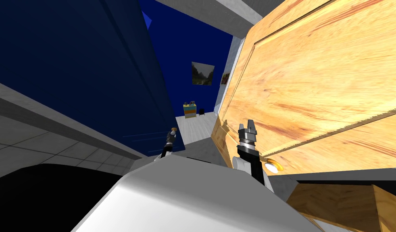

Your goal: Pull the door open

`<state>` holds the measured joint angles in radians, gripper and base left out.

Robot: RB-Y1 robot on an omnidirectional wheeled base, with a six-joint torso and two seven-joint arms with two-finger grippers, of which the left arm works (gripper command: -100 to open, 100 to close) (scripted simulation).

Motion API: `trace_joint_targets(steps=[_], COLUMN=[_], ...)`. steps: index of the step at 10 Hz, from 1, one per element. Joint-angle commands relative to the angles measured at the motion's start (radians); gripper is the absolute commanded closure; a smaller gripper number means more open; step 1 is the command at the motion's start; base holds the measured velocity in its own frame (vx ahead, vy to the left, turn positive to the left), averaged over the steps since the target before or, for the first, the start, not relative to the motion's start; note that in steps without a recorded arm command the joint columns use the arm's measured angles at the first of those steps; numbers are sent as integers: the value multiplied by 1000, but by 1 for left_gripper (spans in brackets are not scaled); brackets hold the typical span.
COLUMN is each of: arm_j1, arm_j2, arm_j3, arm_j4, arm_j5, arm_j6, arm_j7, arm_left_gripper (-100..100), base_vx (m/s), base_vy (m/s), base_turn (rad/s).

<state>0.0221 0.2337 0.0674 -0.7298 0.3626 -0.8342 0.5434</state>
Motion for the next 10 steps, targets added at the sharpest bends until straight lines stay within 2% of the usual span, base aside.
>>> trace_joint_targets(steps=[1, 3, 4, 5, 6, 8, 9, 10], arm_j1=[1, -1, -1, -1, -1, -3, -3, -3], arm_j2=[-2, -9, -9, -12, -12, -19, -19, -23], arm_j3=[-4, -20, -20, -29, -29, -46, -46, -55], arm_j4=[-4, -14, -14, -19, -19, -29, -29, -34], arm_j5=[10, 45, 45, 64, 64, 102, 102, 121], arm_j6=[1, 4, 4, 5, 5, 7, 7, 8], arm_j7=[34, 98, 115, 151, 156, 223, 238, 275], arm_left_gripper=[-100, -100, -100, -100, -100, -100, -100, -100], base_vx=[-46, -65, -57, -72, -52, -62, -58, -49], base_vy=[8, 4, -1, 1, 3, 7, 8, 7], base_turn=[-14, -33, -16, -29, -14, -36, -16, -27])
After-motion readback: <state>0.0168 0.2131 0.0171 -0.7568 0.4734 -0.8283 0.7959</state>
